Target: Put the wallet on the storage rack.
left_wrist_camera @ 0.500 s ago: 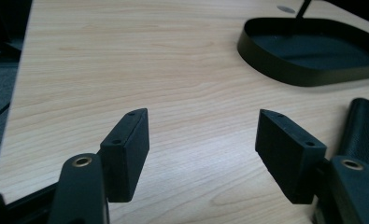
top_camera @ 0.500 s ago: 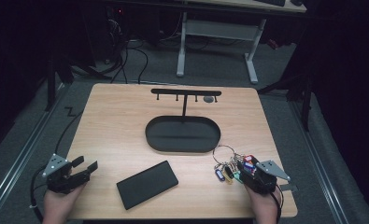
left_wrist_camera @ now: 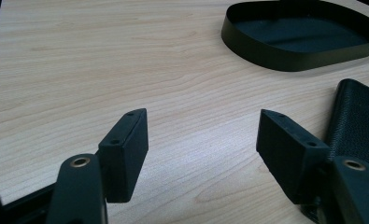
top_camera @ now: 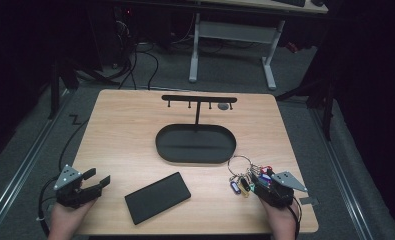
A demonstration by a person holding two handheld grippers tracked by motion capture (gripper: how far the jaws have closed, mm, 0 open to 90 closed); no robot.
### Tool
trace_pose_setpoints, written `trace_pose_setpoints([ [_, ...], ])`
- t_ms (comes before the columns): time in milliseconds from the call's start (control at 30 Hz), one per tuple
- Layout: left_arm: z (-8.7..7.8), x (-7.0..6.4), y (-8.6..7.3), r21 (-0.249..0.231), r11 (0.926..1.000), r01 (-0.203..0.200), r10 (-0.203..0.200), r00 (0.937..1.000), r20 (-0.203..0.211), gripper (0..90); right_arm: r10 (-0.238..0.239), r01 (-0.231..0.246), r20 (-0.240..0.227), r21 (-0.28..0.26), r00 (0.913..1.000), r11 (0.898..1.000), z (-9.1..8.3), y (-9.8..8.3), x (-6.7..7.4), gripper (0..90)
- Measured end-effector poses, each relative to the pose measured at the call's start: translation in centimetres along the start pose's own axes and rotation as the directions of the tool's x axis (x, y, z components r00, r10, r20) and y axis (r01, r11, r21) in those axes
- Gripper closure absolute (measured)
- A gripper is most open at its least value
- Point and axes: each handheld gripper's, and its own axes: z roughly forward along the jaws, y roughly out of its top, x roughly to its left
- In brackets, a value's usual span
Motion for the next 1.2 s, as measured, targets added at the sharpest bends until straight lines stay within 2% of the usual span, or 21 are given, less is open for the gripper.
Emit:
trace_pose_setpoints([
  [200,0.1,-0.2,0.0,0.002,1.0000,0.000,0.000,0.9994,0.035,35.0,-0.004,0.004,-0.008,0.006,1.0000,1.000,0.1,-0.1,0.0,39.4],
  [467,0.3,-0.6,0.0,0.015,0.9999,-0.008,0.007,0.9985,0.054,36.0,-0.004,0.005,-0.019,0.015,0.9998,1.000,0.5,-0.1,0.2,39.4],
  [600,0.3,-0.7,-0.1,0.013,0.9999,0.010,-0.011,0.9971,0.076,37.6,-0.004,0.004,-0.017,0.016,0.9998,1.000,0.4,-0.2,0.1,39.4],
  [733,0.3,-1.0,-0.1,0.012,0.9999,0.011,-0.012,0.9955,0.094,38.2,0.000,0.000,-0.013,0.018,0.9999,1.000,0.4,-0.2,0.1,39.4],
  [933,0.7,-2.3,-0.2,0.021,0.9998,-0.005,0.002,0.9919,0.127,41.1,-0.003,0.003,-0.016,0.018,0.9999,1.000,0.4,-0.2,0.2,39.3],
  [1000,0.9,-2.9,-0.2,0.024,0.9995,-0.021,0.017,0.9893,0.145,43.8,-0.006,0.006,-0.016,0.021,0.9998,1.000,0.5,-0.2,0.2,39.3],
  [1200,1.2,-4.2,-0.2,0.029,0.9984,-0.049,0.042,0.9798,0.195,43.0,-0.002,0.003,-0.013,0.021,0.9999,1.000,0.5,-0.2,0.2,39.1],
])
